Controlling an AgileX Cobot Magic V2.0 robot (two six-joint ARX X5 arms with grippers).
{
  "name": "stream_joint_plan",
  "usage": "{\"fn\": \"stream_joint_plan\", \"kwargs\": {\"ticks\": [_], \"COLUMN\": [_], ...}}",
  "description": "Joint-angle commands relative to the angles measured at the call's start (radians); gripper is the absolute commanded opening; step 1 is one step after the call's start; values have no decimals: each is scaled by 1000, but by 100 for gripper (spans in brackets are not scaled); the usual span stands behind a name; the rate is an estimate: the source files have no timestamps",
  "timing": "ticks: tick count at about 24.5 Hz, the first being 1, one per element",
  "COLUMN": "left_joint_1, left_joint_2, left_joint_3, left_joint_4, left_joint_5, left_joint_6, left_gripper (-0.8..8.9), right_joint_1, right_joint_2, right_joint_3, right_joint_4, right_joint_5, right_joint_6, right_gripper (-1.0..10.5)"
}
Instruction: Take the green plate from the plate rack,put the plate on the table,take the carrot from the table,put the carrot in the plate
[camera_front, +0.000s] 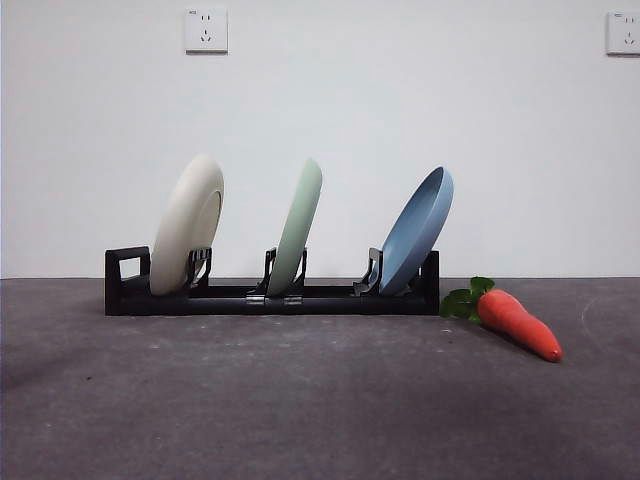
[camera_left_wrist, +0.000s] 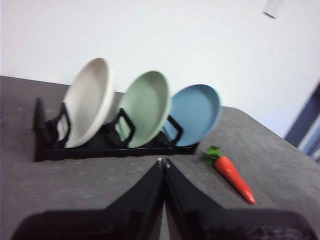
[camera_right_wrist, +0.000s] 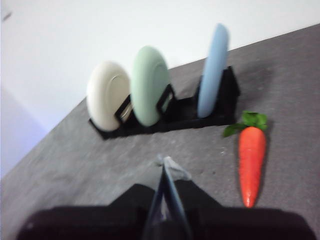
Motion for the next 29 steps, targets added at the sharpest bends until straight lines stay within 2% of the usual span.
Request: {"fn": "stream_joint_plan", "kwargs": {"ticks": [1, 5, 7, 13, 17, 21, 22, 24, 25, 26, 29], "left_joint_1": [3, 3, 3, 3, 2, 3, 3, 3, 2, 2, 2], "left_joint_2": [35, 108, 150, 270, 343, 397, 401, 404, 404, 404, 408], "left_joint_3": [55, 146, 196, 339, 424, 483, 488, 494, 494, 494, 495], "left_joint_4": [-37, -124, -179, -345, -477, -531, -529, -534, -534, -535, -530], "left_joint_5": [42, 134, 176, 251, 258, 240, 220, 195, 196, 196, 196], "left_joint_6": [57, 136, 185, 328, 408, 414, 410, 409, 409, 409, 409], "left_gripper": [-8, -8, -8, -8, -8, 8, 83, 452, 569, 574, 574], "right_joint_1": [2, 3, 3, 3, 3, 3, 3, 3, 3, 3, 3], "right_joint_2": [68, 172, 223, 340, 386, 391, 391, 391, 391, 391, 391], "right_joint_3": [98, 243, 312, 476, 534, 537, 537, 537, 537, 537, 537], "right_joint_4": [-89, -262, -350, -595, -707, -710, -710, -708, -705, -705, -706], "right_joint_5": [-37, -50, -87, -136, -146, -143, -143, -139, -138, -138, -138], "right_joint_6": [-119, -240, -313, -484, -529, -528, -528, -507, -491, -480, -476], "right_gripper": [-12, -12, -12, -11, -11, 12, 73, 384, 536, 642, 633]}}
